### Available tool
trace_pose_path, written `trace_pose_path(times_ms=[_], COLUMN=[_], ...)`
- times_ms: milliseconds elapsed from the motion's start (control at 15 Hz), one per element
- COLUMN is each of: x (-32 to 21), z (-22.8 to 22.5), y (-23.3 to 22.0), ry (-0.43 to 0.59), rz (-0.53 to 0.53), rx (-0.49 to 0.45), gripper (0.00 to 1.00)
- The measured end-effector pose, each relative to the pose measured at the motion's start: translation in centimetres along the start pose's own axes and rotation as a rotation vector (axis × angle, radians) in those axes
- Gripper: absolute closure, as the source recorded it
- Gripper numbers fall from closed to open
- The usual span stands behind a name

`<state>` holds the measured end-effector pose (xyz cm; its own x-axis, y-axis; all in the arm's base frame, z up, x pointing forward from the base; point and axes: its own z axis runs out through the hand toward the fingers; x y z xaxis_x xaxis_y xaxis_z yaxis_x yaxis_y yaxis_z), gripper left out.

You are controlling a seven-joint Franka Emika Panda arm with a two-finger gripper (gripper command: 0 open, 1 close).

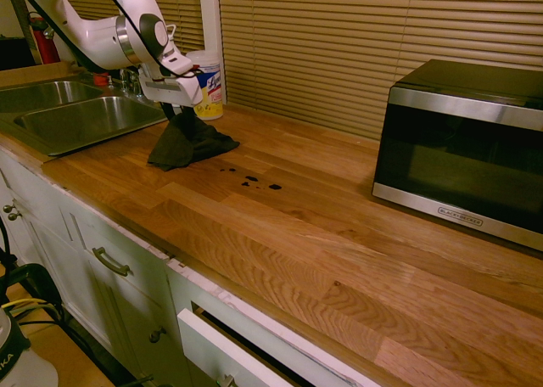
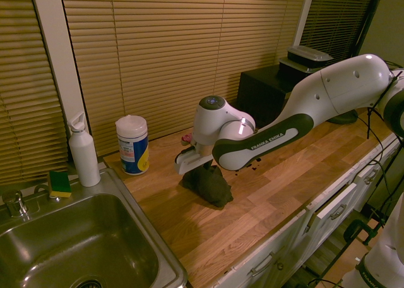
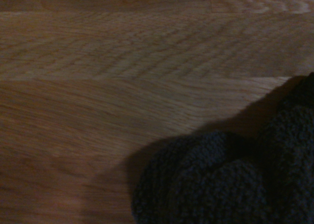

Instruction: Clear the spill

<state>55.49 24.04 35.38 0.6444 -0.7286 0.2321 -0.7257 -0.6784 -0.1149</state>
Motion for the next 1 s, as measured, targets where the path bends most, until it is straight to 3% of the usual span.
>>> trace_pose_path(times_ms=[533, 1000], x=[2.1, 9.0], z=[0.3, 0.7], y=[0.4, 4.6], ry=[-0.036, -0.081], rz=[0.067, 0.157], rx=[-0.005, 0.007], gripper=[1.00, 1.00])
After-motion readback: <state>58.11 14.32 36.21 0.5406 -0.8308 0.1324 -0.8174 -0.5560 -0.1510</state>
